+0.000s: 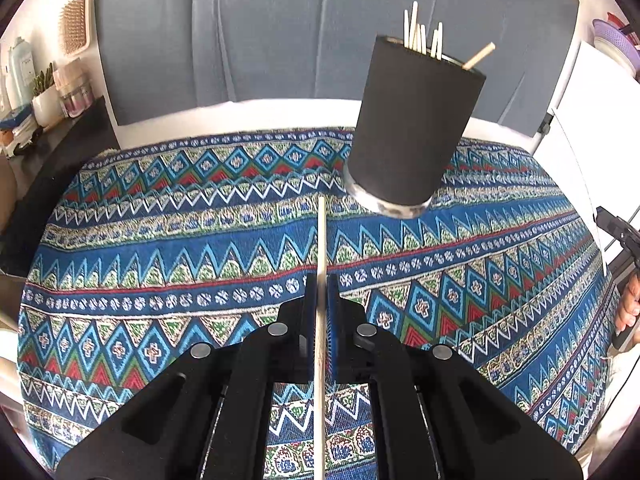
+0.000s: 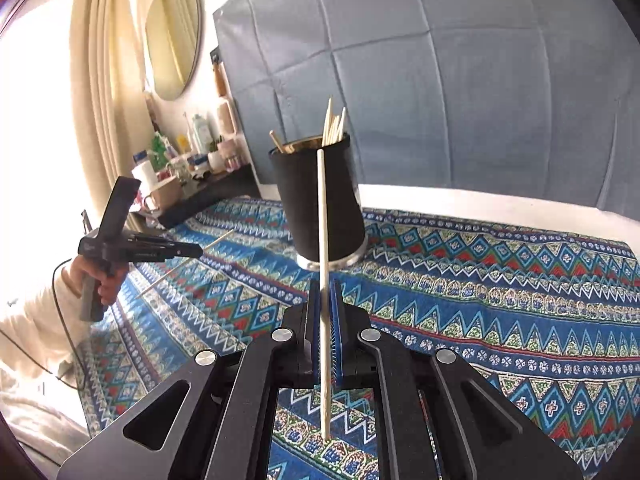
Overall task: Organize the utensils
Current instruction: 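Grasp a chopstick with the left tool while the right tool grasps one and lifts, then lift the left tool's chopstick over the black cup while the right tool carries its own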
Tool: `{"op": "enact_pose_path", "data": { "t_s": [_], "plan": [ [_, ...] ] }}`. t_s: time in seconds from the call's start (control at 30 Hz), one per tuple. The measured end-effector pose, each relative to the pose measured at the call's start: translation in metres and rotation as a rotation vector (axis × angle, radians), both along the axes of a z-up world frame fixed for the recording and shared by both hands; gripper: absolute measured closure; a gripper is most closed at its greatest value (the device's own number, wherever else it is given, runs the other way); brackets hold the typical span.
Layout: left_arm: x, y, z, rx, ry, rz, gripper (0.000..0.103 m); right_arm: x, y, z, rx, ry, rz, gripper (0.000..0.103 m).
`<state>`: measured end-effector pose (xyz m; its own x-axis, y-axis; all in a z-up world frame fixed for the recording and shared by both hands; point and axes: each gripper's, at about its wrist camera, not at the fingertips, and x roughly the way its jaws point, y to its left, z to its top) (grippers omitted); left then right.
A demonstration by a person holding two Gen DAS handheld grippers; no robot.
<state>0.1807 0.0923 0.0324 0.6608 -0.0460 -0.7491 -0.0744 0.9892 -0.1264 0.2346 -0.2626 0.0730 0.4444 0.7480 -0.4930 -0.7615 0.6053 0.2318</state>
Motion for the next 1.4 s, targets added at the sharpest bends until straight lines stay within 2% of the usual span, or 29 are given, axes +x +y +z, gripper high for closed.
{"op": "enact_pose_path", "data": {
  "t_s": [0.17,0.27,0.47,0.63,0.77,0.9,1.0,1.13,1.4],
  "plan": [
    [0.000,0.006,0.040,0.017,-0.115,0.005,0.098,-0.002,-0.020,0.018,0.102,-0.013,-0.036,0.098],
    [0.001,0.002,0.059,0.065,-0.173,0.001,0.098,0.001,-0.027,0.027,0.163,-0.014,-0.040,0.098],
    [0.012,-0.004,0.089,0.079,-0.269,-0.011,0.098,0.019,-0.038,0.045,0.245,-0.011,-0.127,0.098],
    [0.027,-0.008,0.108,0.084,-0.323,-0.010,0.098,0.036,-0.036,0.063,0.310,-0.015,-0.147,0.098],
    [0.040,-0.010,0.120,0.072,-0.355,-0.017,0.098,0.051,-0.025,0.072,0.341,0.000,-0.135,0.098],
    [0.055,-0.013,0.132,0.061,-0.373,-0.033,0.098,0.068,-0.014,0.076,0.417,0.033,-0.084,0.098],
    [0.068,-0.017,0.144,0.081,-0.403,-0.042,0.098,0.082,-0.001,0.083,0.451,0.036,-0.057,0.098],
    [0.087,-0.018,0.161,0.072,-0.457,-0.044,0.098,0.097,0.027,0.093,0.442,0.026,-0.019,0.098],
    [0.121,-0.016,0.174,-0.013,-0.555,-0.050,0.098,0.122,0.084,0.093,0.442,-0.011,0.043,0.098]
  ]
}}
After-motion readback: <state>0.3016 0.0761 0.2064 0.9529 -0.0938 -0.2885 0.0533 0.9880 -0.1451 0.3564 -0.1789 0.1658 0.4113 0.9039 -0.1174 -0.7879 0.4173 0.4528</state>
